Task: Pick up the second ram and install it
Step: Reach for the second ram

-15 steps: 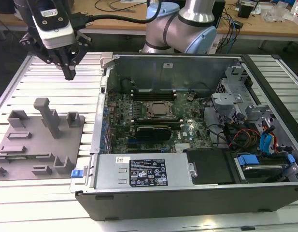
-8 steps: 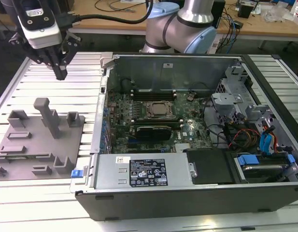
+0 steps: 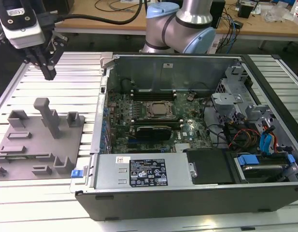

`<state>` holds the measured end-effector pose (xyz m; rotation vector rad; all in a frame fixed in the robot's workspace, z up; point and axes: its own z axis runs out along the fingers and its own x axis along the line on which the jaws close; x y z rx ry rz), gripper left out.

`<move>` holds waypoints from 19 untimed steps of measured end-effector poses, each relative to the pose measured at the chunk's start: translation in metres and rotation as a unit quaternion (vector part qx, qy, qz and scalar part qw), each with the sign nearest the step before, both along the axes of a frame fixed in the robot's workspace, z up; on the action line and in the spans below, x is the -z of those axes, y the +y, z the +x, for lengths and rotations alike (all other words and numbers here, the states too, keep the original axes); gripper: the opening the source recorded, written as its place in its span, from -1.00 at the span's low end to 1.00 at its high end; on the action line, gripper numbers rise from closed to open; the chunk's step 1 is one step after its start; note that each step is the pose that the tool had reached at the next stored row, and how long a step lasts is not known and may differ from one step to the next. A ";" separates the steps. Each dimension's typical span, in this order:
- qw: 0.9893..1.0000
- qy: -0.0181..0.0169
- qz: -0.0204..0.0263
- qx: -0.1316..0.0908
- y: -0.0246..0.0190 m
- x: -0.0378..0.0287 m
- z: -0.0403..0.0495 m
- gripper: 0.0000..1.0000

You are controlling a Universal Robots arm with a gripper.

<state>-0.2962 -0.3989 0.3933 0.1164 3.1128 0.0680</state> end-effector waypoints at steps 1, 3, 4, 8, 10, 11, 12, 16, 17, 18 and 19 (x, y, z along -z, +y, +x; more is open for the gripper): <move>1.000 0.000 0.000 0.000 0.0000 0.0001 -0.0059 -0.79; 1.000 0.000 0.000 0.000 0.0000 0.0001 -0.0170 -0.79; 1.000 0.000 0.000 0.000 0.0000 0.0001 -0.0203 -0.79; 1.000 0.000 0.000 0.000 0.0000 0.0002 -0.0334 -0.79; 1.000 0.000 0.000 0.000 0.0000 0.0001 -0.0392 -0.79; 1.000 0.000 0.000 0.000 0.0000 0.0001 -0.0417 -0.79; 1.000 0.000 0.000 0.000 0.0000 0.0001 -0.0446 -0.79; 1.000 0.000 0.000 0.000 0.0000 0.0002 -0.0548 -0.79; 1.000 0.000 0.000 0.000 0.0000 0.0002 -0.0563 -0.79; 1.000 0.000 0.000 0.000 0.0000 0.0002 -0.0591 -0.79; 1.000 0.000 0.000 0.000 0.0000 0.0001 -0.0608 -0.79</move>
